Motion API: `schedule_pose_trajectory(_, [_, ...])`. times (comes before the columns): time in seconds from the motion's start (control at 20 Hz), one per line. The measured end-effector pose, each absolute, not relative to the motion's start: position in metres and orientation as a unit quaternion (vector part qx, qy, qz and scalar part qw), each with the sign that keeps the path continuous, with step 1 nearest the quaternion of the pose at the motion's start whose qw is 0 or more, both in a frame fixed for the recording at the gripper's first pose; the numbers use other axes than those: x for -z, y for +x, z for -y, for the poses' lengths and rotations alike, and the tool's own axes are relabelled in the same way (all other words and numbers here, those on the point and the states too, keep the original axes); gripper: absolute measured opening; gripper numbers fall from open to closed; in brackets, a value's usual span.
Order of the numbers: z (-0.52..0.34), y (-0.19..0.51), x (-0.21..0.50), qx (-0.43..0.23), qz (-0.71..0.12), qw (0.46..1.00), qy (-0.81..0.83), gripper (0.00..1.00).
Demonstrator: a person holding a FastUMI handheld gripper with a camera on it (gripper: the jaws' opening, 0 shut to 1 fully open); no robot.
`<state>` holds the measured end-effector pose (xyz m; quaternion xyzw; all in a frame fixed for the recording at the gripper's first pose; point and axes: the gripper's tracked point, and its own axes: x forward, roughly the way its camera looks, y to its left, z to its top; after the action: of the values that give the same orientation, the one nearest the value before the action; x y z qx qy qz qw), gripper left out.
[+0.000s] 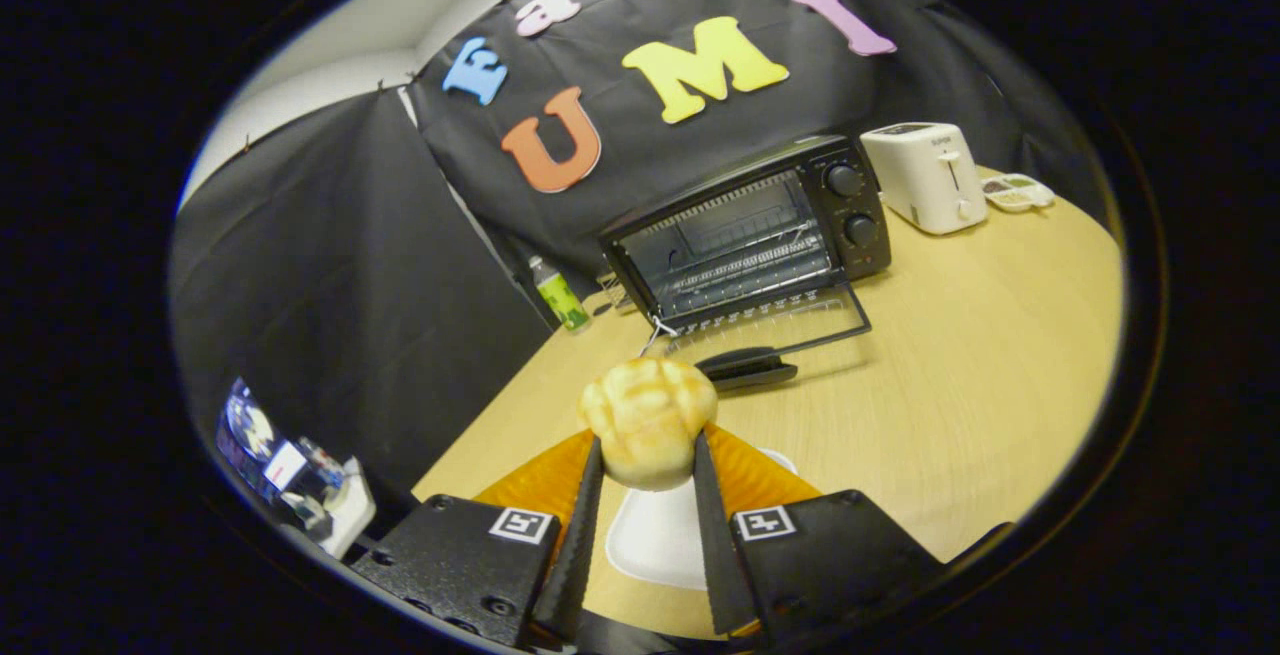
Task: Open the toaster oven, put the food inside, and close the toaster oven door.
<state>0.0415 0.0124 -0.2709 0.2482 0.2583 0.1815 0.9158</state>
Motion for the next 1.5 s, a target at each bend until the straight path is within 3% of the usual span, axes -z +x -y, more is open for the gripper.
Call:
schedule_pose_trajectory(0.4, [0.015,0.148,0.234,-0.138,-0.254,0.913,0.286,0.53])
schedule_pose_trajectory(0.95, [0.023,0.297,0.291,-0.075,-0.298,0.920,0.243,0.53])
schedule_pose_trajectory(1.5, [0.025,0.363,0.323,-0.031,-0.305,0.935,0.178,0.54])
